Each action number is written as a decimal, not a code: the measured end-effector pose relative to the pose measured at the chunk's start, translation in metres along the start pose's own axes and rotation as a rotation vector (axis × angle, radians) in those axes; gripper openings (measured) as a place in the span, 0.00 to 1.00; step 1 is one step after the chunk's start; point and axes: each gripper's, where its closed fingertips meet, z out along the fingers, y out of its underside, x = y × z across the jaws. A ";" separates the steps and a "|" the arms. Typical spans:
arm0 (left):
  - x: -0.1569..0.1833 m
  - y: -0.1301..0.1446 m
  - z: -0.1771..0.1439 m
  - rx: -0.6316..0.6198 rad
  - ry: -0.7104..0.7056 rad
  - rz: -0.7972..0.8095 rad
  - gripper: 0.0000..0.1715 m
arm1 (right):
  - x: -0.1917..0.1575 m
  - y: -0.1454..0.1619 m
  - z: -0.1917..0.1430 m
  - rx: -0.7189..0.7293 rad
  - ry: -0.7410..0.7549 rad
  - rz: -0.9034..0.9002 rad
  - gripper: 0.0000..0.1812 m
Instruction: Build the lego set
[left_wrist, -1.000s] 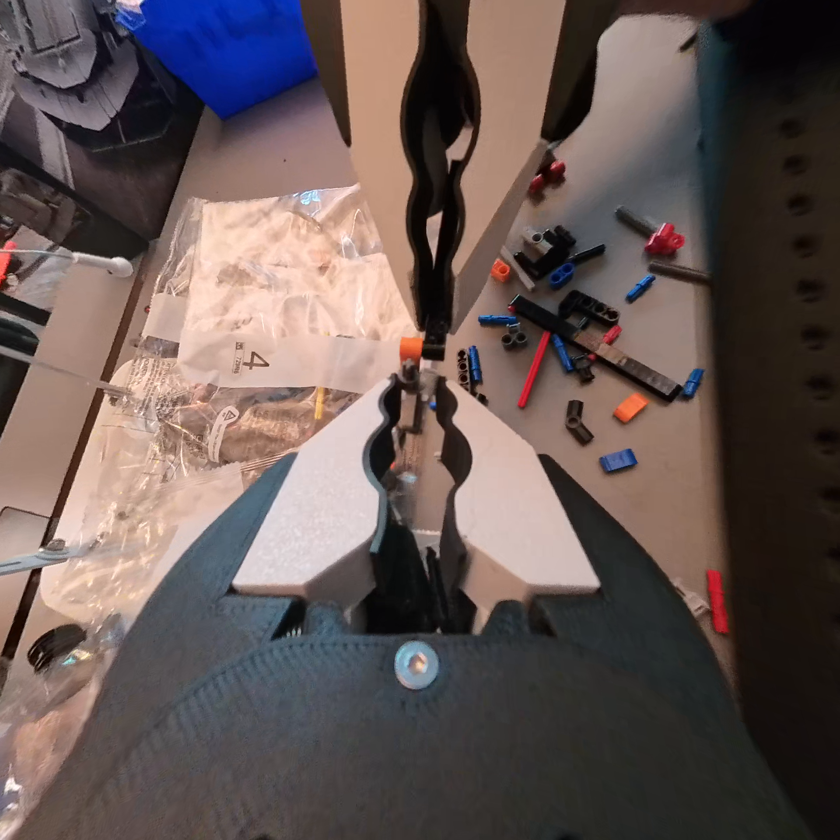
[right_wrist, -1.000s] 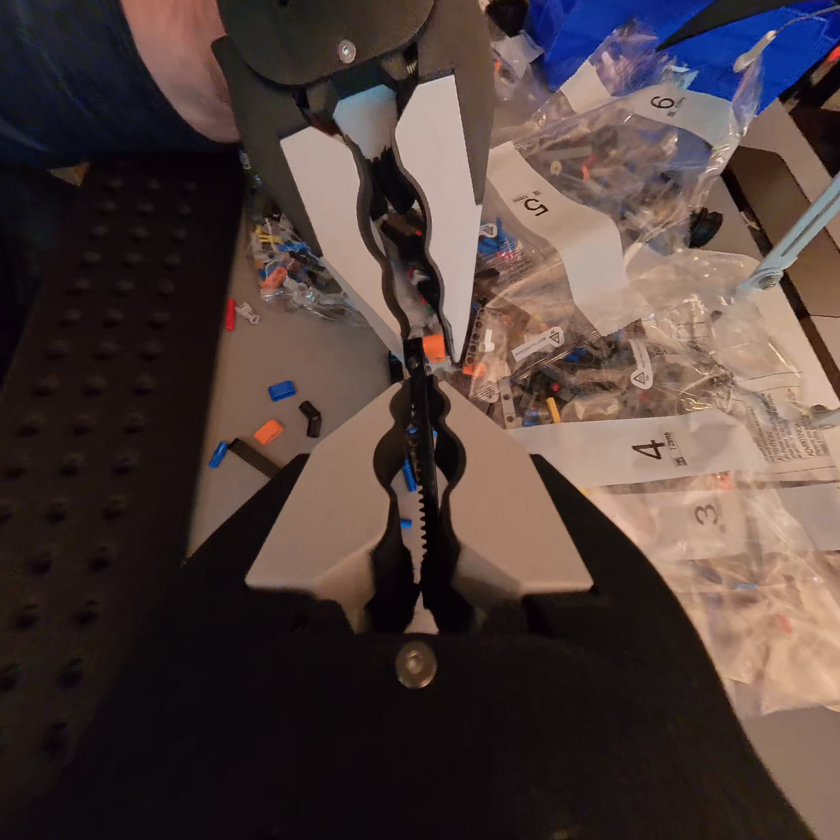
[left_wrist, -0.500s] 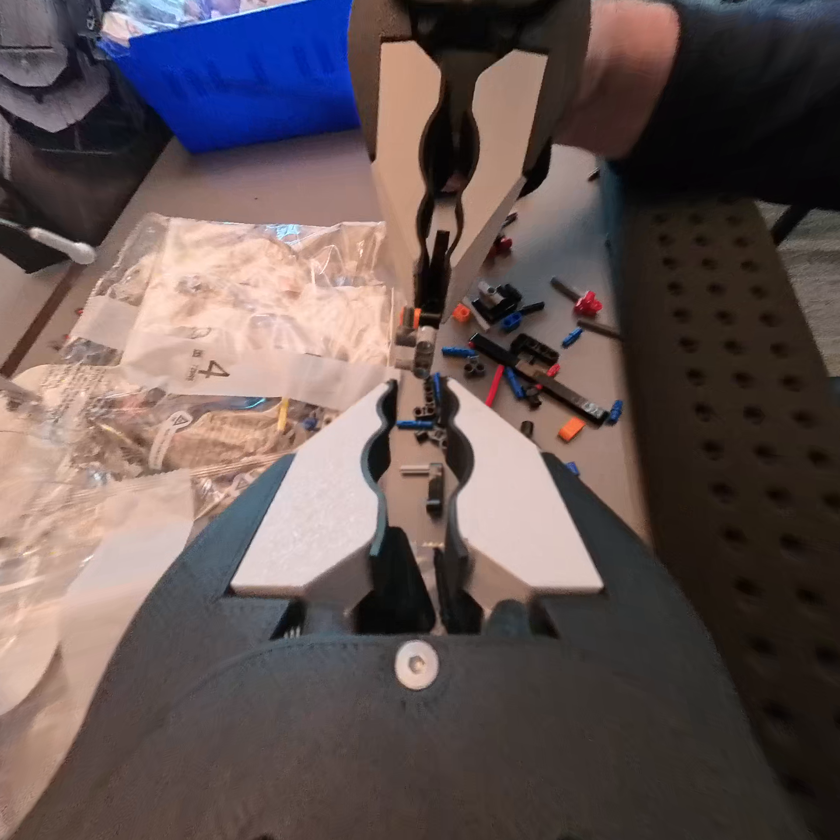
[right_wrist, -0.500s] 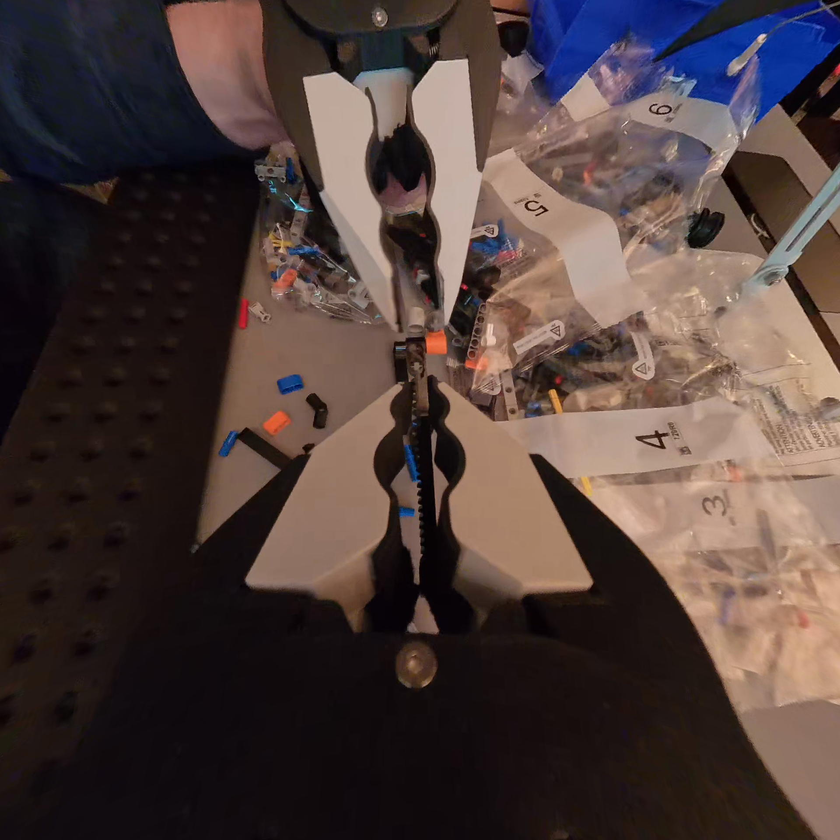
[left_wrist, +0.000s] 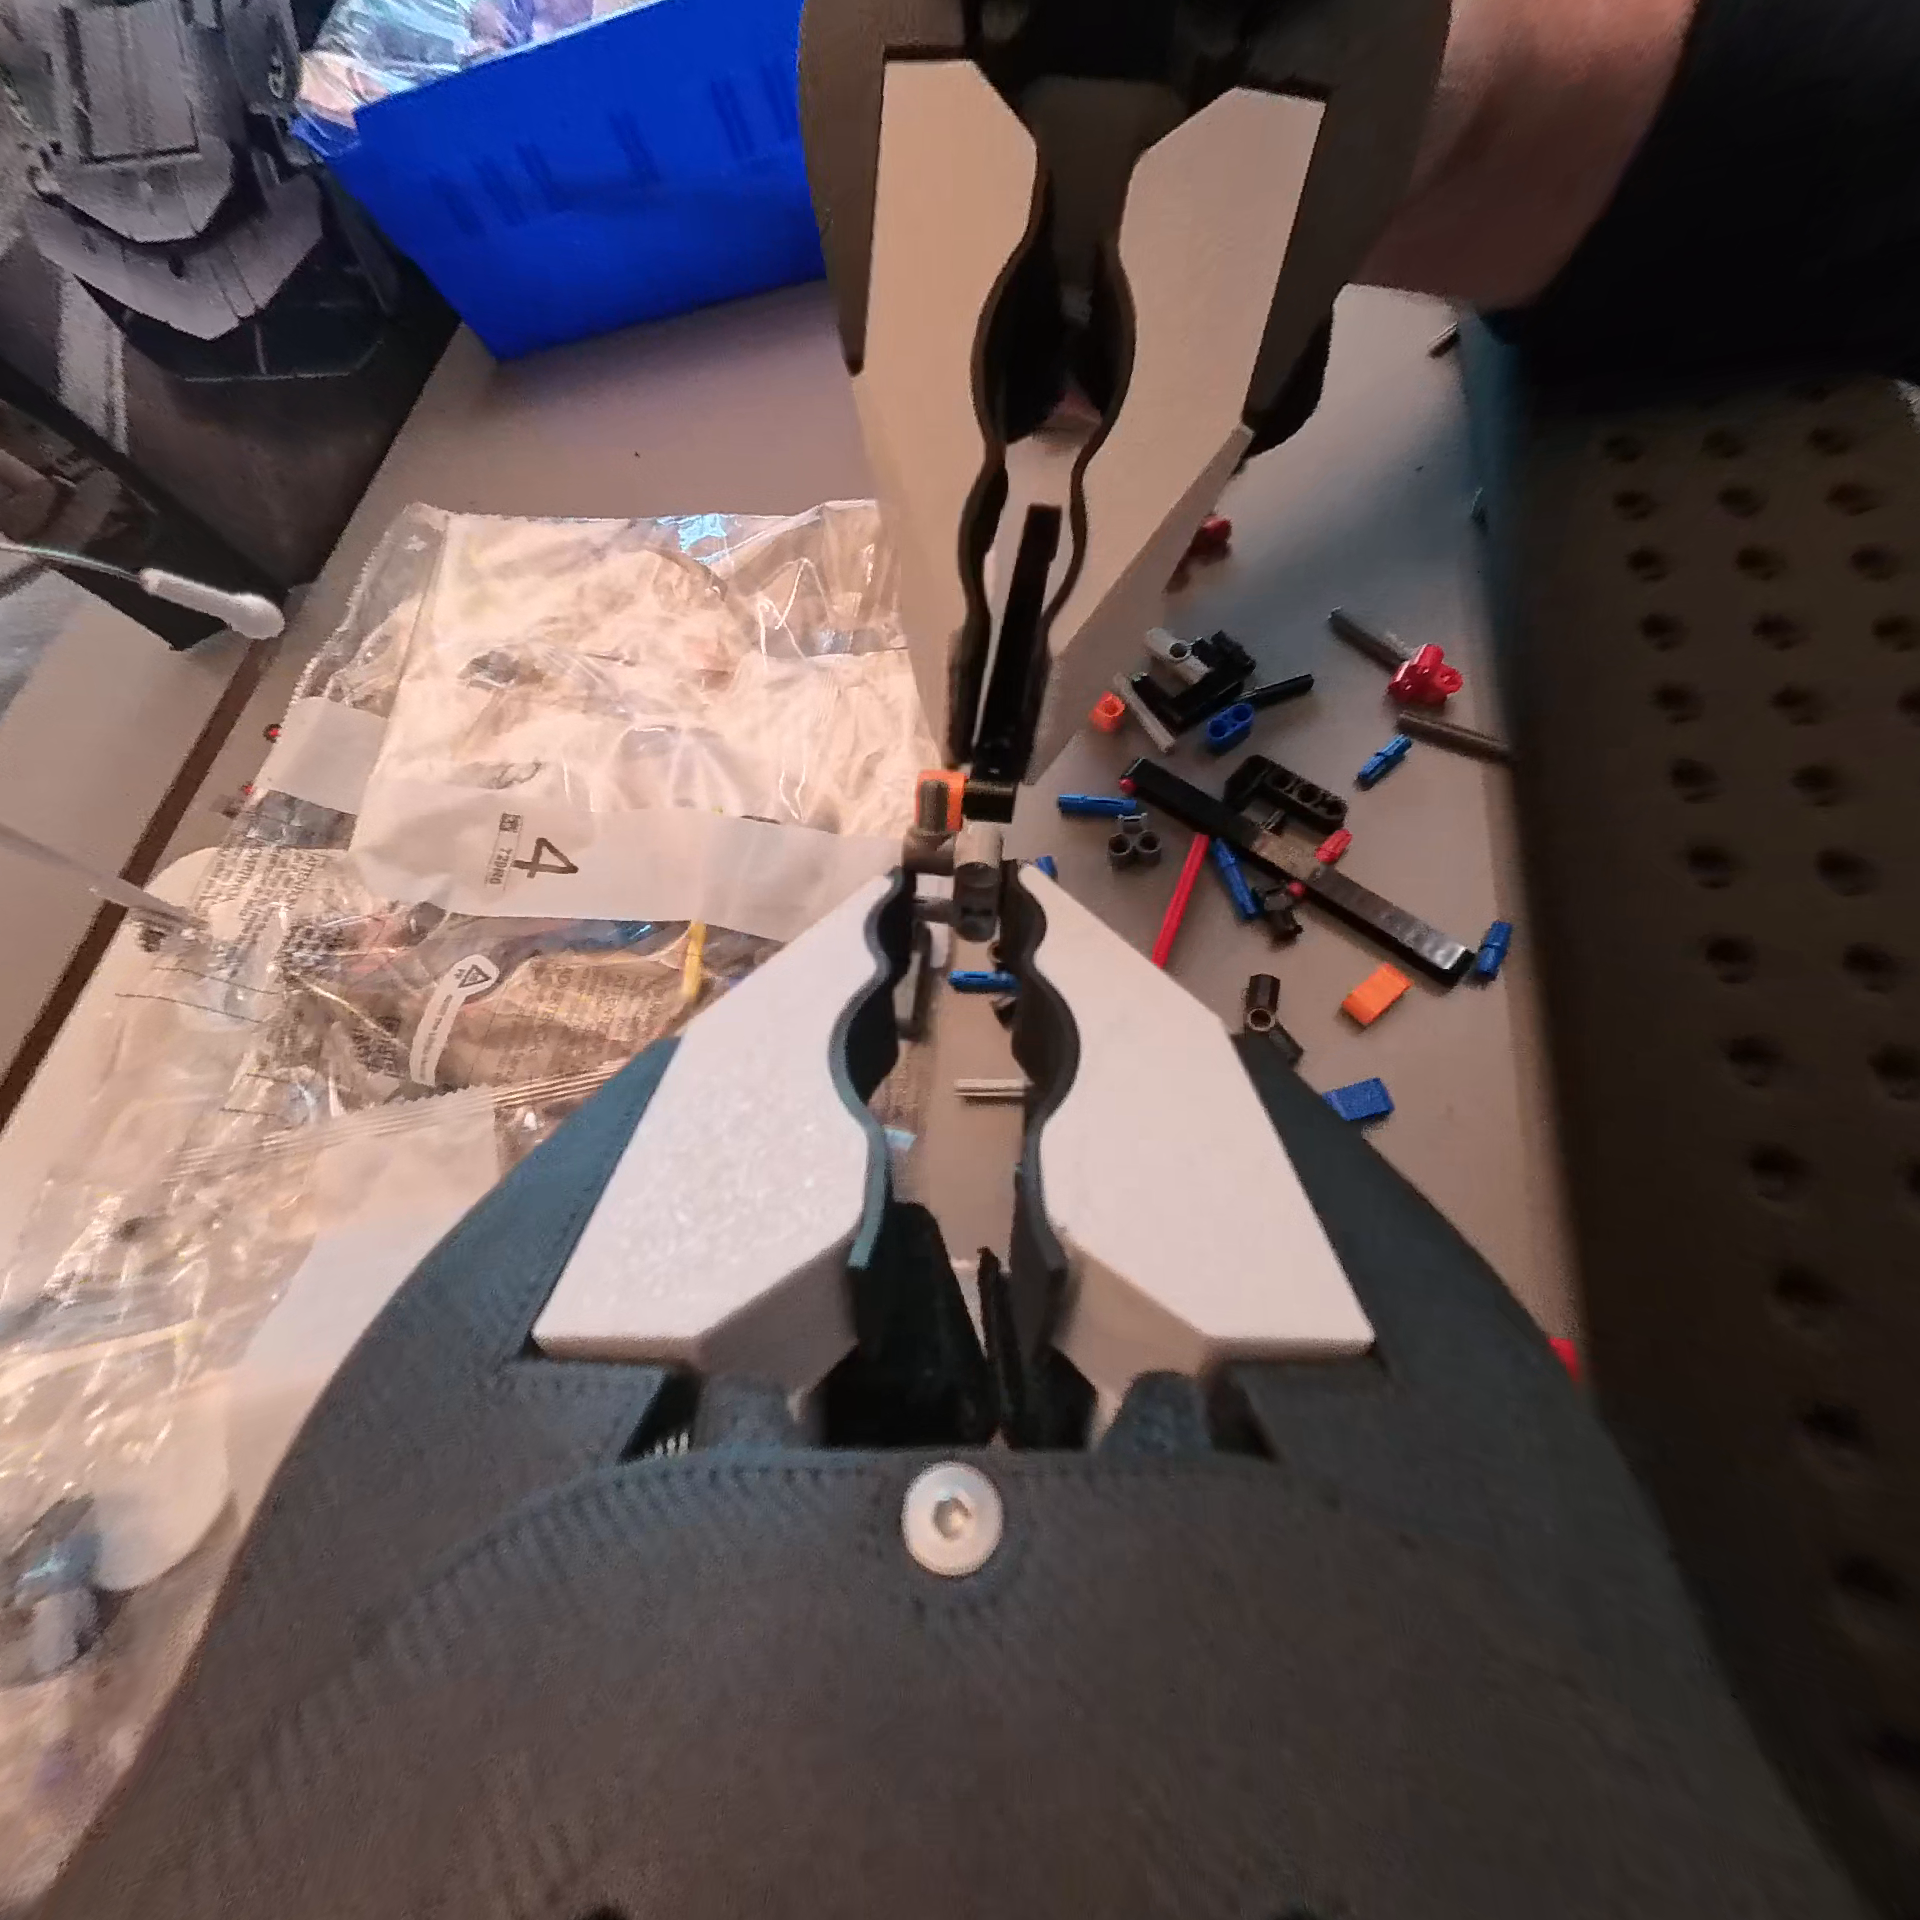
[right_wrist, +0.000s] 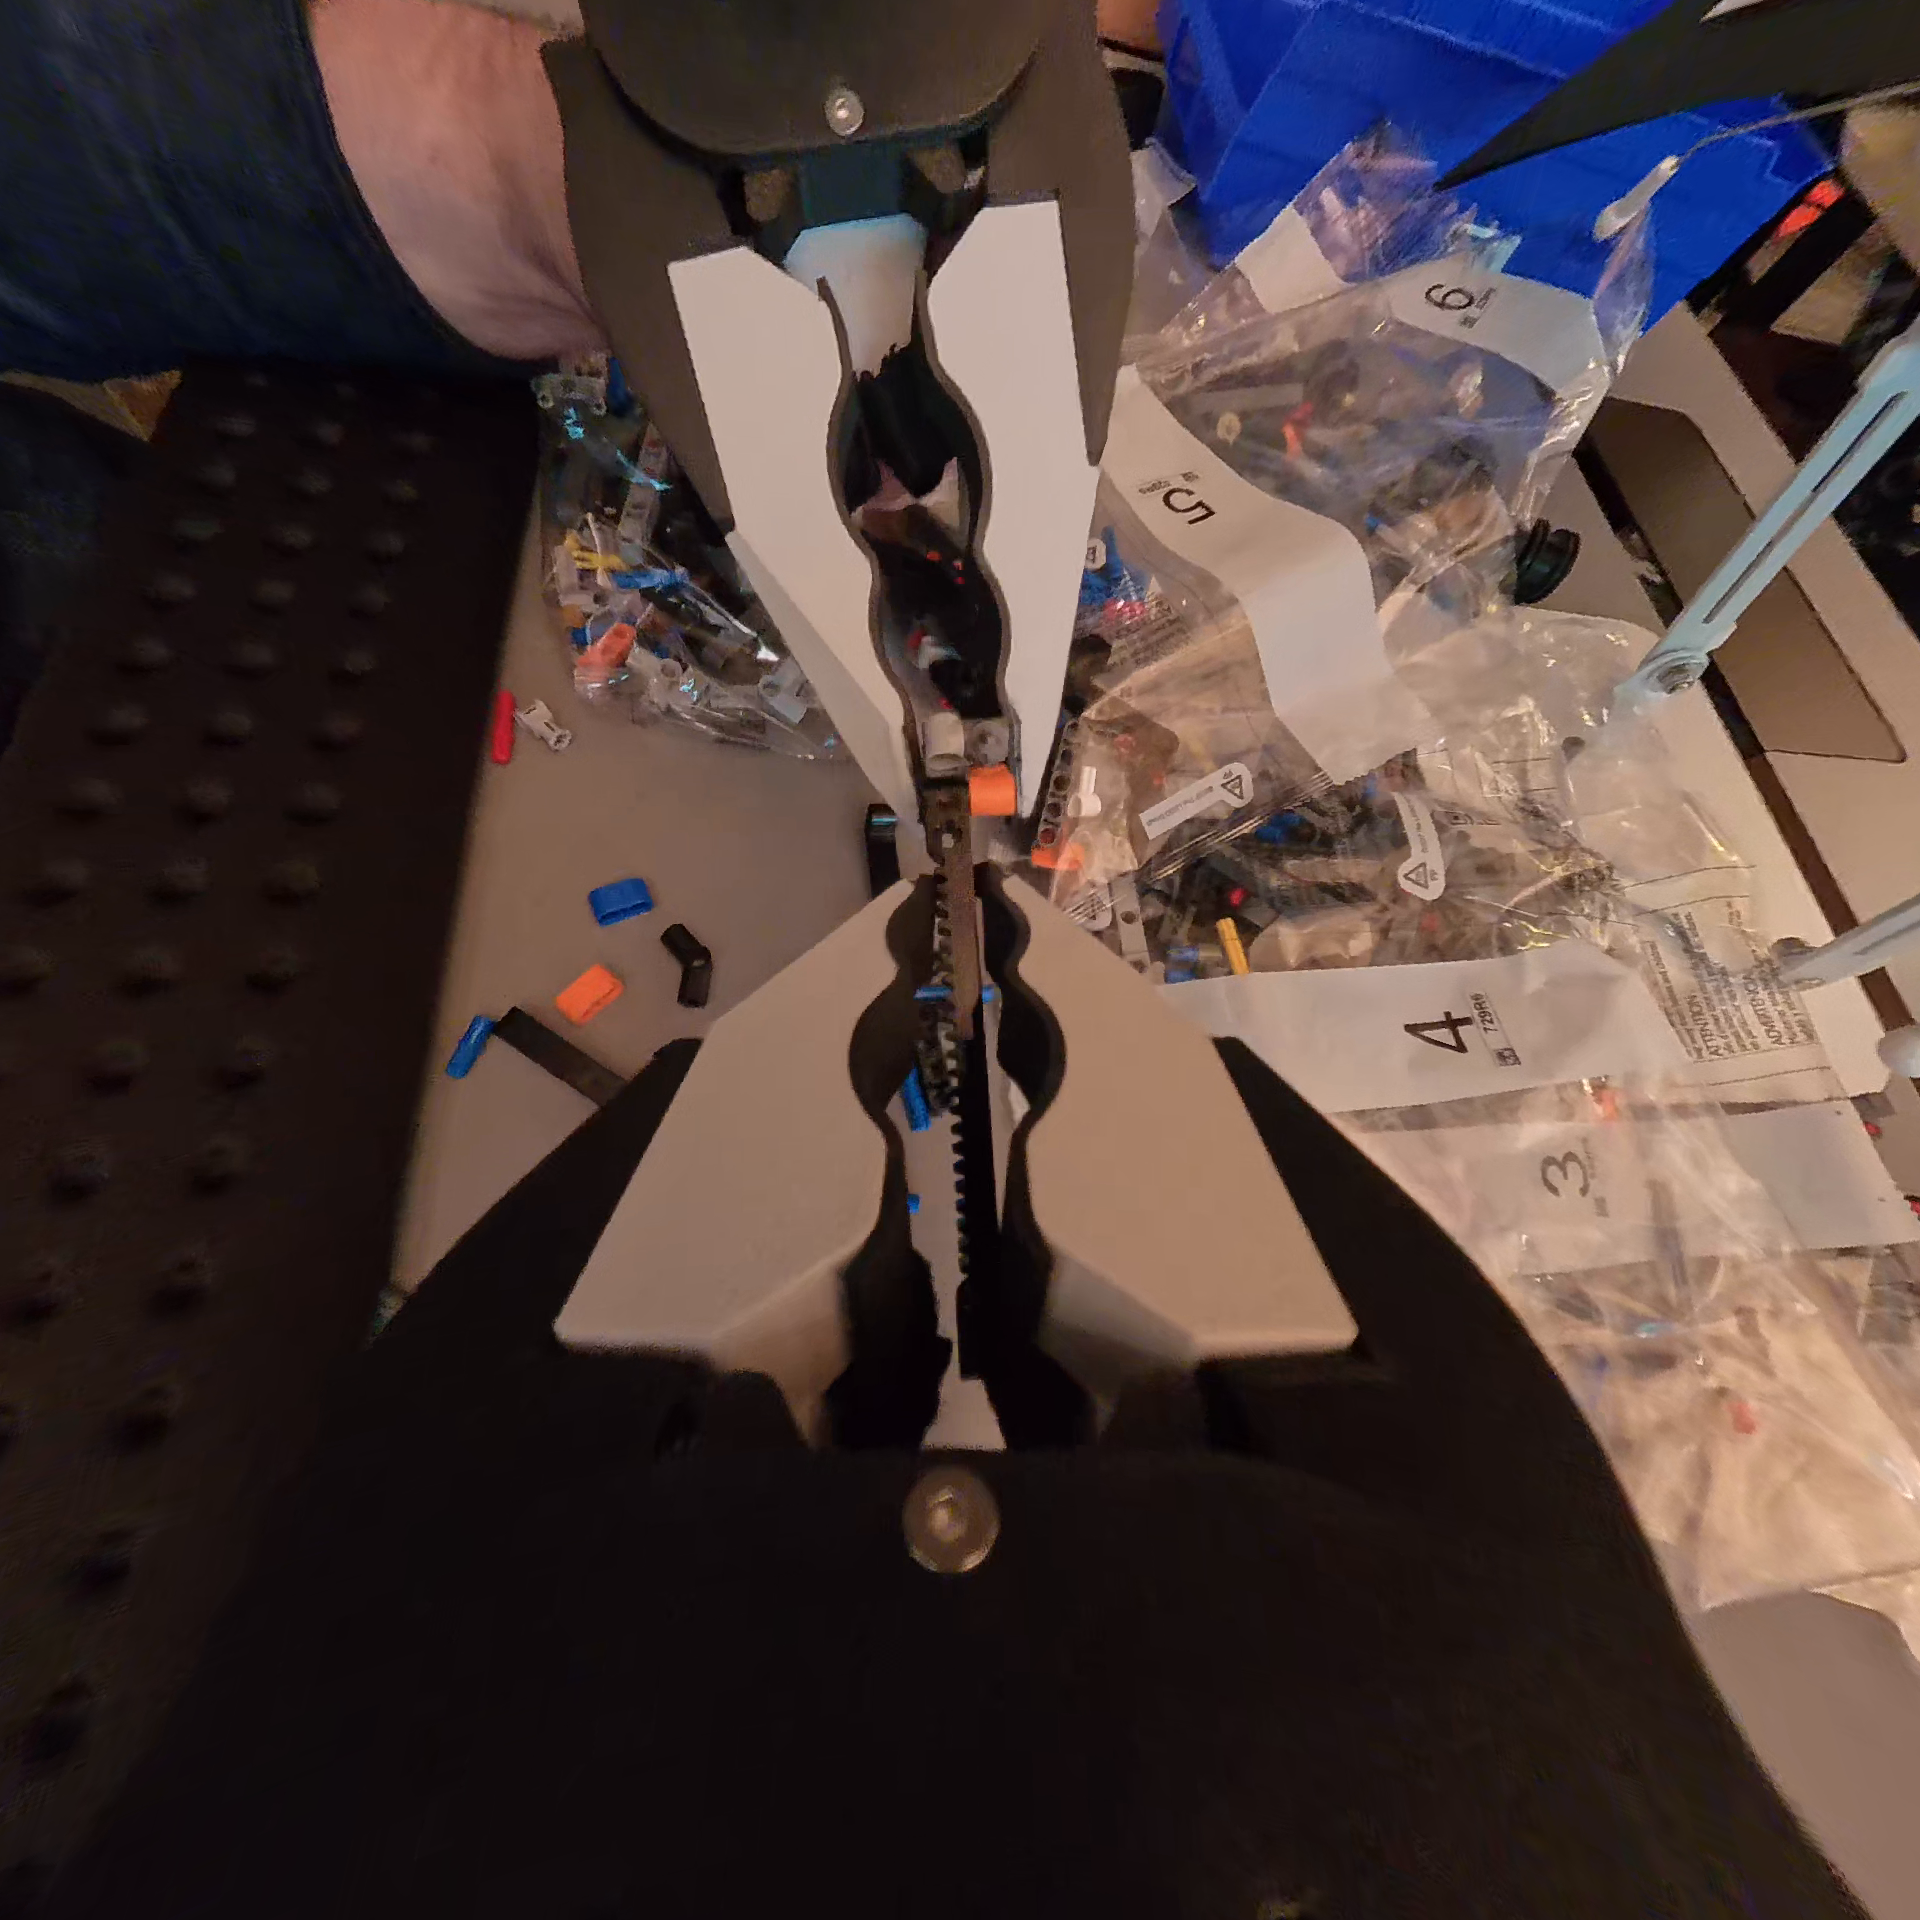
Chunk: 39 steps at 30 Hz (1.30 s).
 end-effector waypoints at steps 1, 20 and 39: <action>-0.001 0.001 0.000 -0.012 -0.015 0.013 0.09 | 0.001 -0.002 -0.001 0.010 0.009 -0.008 0.05; 0.002 0.004 0.008 -0.040 -0.014 0.035 0.09 | 0.004 0.001 0.013 -0.031 0.053 0.004 0.12; -0.004 0.009 0.006 -0.036 -0.009 -0.035 0.10 | 0.006 0.001 0.009 -0.074 0.087 -0.033 0.07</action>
